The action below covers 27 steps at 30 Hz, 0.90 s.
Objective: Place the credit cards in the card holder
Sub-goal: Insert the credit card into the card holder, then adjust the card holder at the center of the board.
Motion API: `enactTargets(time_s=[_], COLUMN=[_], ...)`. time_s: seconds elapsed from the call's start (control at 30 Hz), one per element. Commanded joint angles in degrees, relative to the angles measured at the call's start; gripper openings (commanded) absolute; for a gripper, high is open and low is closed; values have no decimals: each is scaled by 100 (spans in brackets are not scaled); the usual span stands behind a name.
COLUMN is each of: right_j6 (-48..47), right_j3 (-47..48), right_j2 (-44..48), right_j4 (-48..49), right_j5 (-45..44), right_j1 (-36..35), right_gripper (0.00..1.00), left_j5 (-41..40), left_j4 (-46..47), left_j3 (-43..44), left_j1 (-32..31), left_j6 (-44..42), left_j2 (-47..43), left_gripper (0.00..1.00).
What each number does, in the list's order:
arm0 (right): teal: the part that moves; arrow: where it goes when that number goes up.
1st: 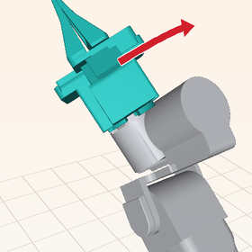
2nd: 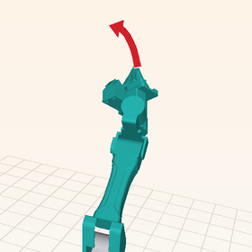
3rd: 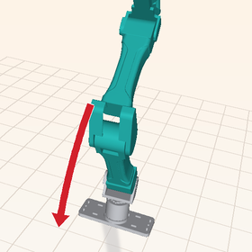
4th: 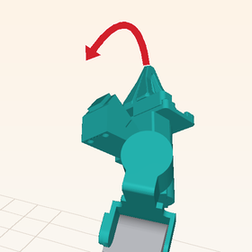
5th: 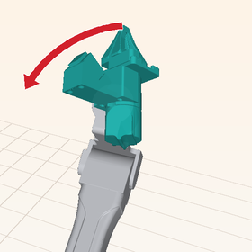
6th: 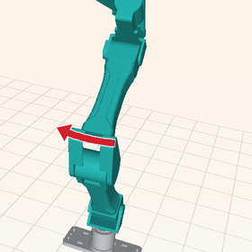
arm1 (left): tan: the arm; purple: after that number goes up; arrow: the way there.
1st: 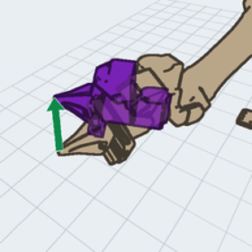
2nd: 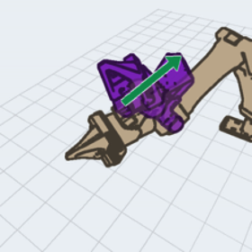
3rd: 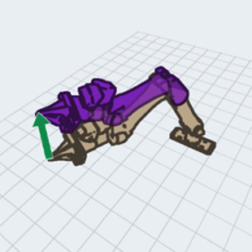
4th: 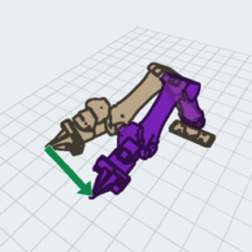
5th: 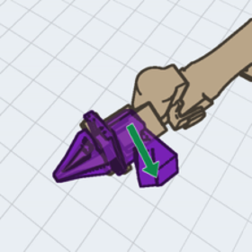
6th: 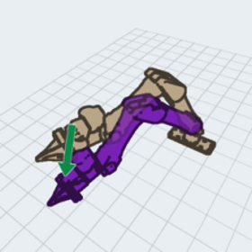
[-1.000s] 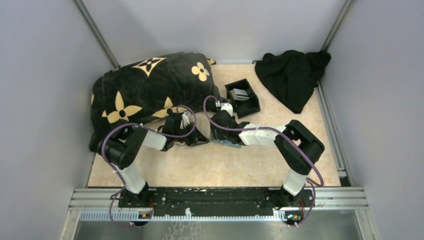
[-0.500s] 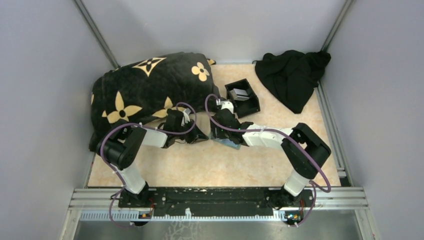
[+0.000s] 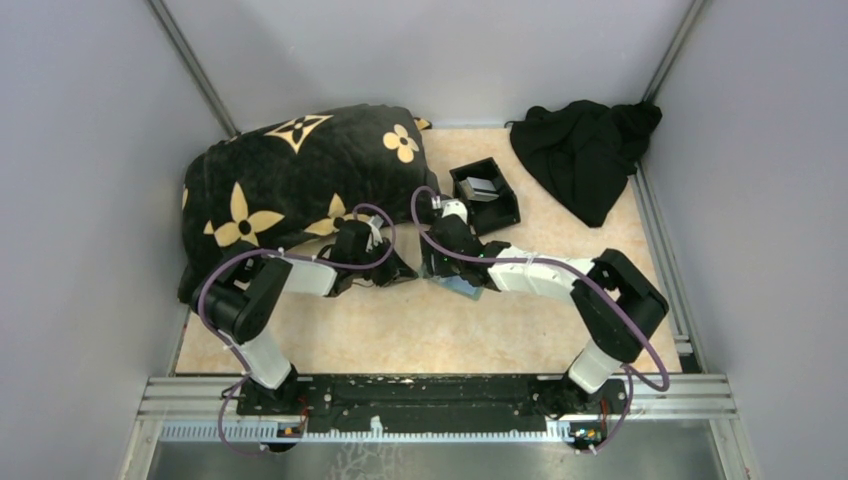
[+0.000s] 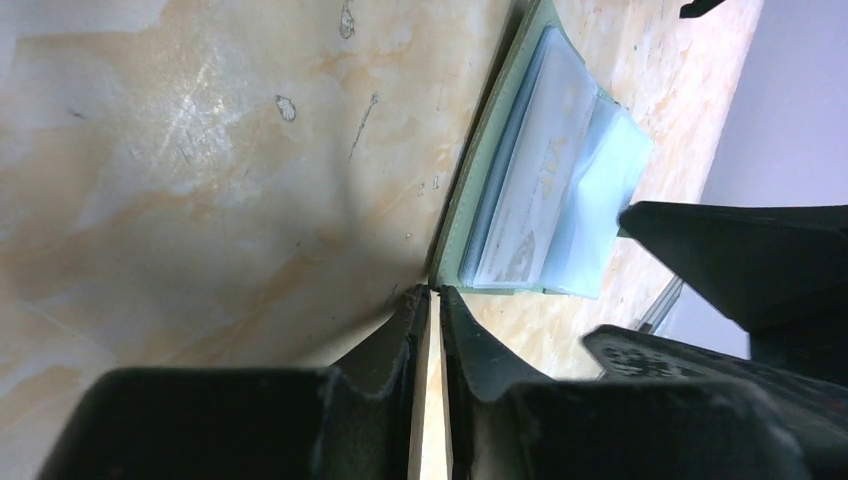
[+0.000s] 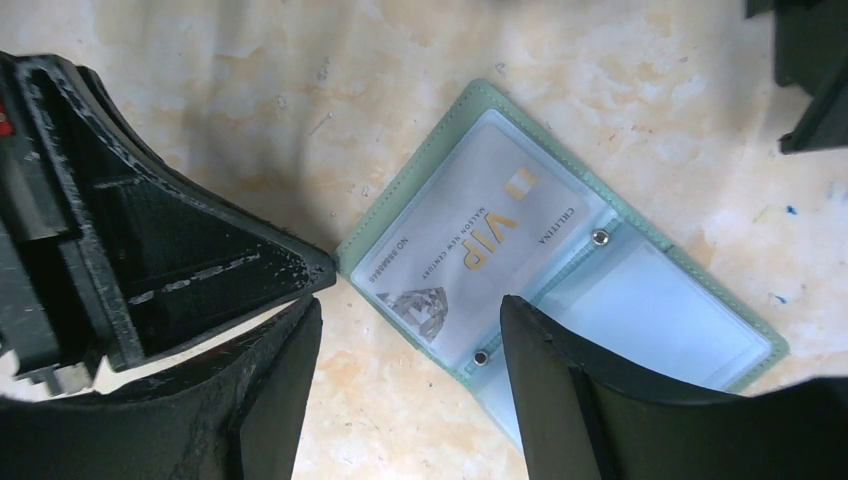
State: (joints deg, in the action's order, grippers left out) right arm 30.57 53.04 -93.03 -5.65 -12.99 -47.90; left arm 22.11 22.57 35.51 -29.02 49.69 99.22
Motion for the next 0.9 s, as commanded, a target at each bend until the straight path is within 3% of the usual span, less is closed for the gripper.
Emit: enactTargets(time_s=[0.0,0.27,0.6,0.87], right_j6=[-125,36,483,709], right_j3=[333,-51,-734,-1073], right_j2=[595,979,885,987], right_j4=[-125,-470,-269,-427], right_j5=[-252,-446,-272,-427], right_j1=[102,239,237,291], right_gripper=[66,64,30,13], left_j5=[-767,-852,-2050,-2282], left_j4=[-1139,-1045,-2115,-2189], left_j3=[-396,-795,-350,122], left_j1=[-48,-187,-237,-241], left_j6=[-386,-254,-504,-643], left_j2=[131,-93,-1202,-995], left_gripper=[17,15,15,15])
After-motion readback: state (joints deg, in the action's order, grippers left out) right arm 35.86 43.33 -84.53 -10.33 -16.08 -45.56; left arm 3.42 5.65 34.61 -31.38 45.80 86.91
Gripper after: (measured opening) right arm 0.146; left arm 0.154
